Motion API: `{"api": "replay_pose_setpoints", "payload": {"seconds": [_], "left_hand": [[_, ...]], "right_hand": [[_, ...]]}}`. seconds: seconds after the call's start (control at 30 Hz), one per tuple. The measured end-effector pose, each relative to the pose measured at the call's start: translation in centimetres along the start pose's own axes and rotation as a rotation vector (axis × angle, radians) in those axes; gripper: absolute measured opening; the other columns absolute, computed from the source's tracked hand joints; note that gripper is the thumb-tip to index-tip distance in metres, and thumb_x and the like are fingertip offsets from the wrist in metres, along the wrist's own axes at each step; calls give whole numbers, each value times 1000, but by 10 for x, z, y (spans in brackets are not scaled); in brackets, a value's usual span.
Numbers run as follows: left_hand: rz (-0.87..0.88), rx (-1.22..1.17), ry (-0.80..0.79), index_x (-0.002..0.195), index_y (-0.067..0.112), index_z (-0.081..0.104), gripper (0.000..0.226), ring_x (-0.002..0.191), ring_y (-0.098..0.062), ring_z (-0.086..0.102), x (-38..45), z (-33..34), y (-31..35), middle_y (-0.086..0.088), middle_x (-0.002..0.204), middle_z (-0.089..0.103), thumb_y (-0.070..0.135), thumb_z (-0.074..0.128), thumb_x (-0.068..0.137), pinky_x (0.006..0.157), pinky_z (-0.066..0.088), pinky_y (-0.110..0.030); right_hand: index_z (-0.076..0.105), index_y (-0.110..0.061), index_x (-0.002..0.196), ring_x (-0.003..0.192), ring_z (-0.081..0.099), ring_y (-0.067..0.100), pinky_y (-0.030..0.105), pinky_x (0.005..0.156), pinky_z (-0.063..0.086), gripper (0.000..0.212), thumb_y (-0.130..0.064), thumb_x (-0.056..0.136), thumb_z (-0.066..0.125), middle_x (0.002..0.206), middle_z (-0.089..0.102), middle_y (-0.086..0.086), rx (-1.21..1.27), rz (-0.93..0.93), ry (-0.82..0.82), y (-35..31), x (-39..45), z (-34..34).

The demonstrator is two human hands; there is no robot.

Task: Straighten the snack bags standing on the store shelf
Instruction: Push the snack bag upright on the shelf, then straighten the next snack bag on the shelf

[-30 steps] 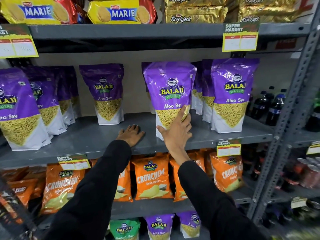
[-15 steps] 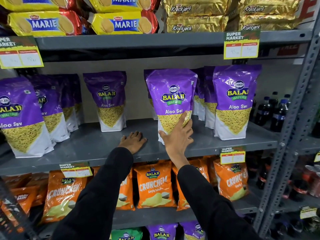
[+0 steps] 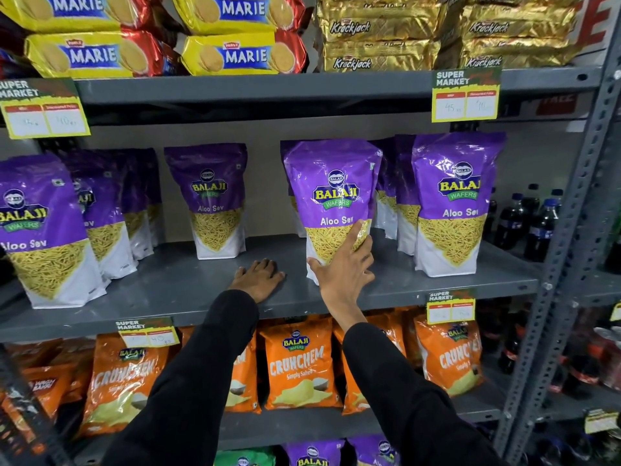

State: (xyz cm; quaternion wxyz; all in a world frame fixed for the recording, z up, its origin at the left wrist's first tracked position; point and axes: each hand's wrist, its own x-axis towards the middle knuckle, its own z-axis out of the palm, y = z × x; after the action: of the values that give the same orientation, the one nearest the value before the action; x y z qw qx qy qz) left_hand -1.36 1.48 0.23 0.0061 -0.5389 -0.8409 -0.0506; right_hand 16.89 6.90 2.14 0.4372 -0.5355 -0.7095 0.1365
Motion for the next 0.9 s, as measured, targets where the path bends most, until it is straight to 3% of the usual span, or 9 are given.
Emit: {"api": "replay_pose_setpoints", "payload": {"seconds": [0.27, 0.4, 0.47, 0.6, 0.73, 0.9], "left_hand": [[-10, -82, 54, 147, 18, 41, 57, 144, -27, 37, -8, -4, 2, -5, 157, 39, 51, 31, 102, 117, 27, -49], [3, -261, 220, 144, 21, 48, 51, 140, -32, 46, -26, -12, 4, -5, 160, 40, 47, 41, 102, 113, 37, -44], [45, -281, 306, 150, 24, 44, 53, 145, -27, 42, -40, -13, -1, 0, 163, 35, 47, 42, 102, 116, 35, -43], [21, -288, 393, 153, 26, 39, 56, 148, -21, 37, -76, -11, -32, 3, 164, 34, 49, 41, 102, 122, 26, -42], [-75, -229, 385, 152, 19, 41, 57, 150, -21, 33, -101, -16, -85, -2, 162, 38, 48, 40, 103, 125, 19, -46], [-116, -147, 323, 155, 23, 35, 58, 155, -24, 23, -104, -26, -166, -1, 166, 28, 49, 35, 104, 125, 18, -49]], "right_hand": [[-9, -21, 159, 137, 36, 43, 61, 94, 45, 137, -64, 67, 83, 158, 21, 23, -13, -29, 4, 3, -2, -2], [-13, -21, 159, 149, 21, 45, 66, 104, 37, 142, -69, 65, 82, 165, 7, 25, 53, -68, -35, 15, -10, -6], [-3, -18, 160, 149, 24, 43, 63, 105, 39, 134, -70, 68, 78, 164, 12, 24, 42, -134, 65, 21, -22, -7], [26, -18, 155, 140, 39, 32, 51, 102, 43, 97, -67, 82, 66, 156, 34, 13, 120, -401, 232, 11, -49, -2], [34, -15, 151, 134, 45, 30, 48, 106, 43, 82, -57, 88, 66, 144, 46, 12, 262, -448, 100, -36, -66, 17], [23, -14, 156, 131, 43, 39, 55, 99, 47, 99, -55, 82, 75, 146, 39, 16, 302, -333, -146, -105, -60, 65]]}}
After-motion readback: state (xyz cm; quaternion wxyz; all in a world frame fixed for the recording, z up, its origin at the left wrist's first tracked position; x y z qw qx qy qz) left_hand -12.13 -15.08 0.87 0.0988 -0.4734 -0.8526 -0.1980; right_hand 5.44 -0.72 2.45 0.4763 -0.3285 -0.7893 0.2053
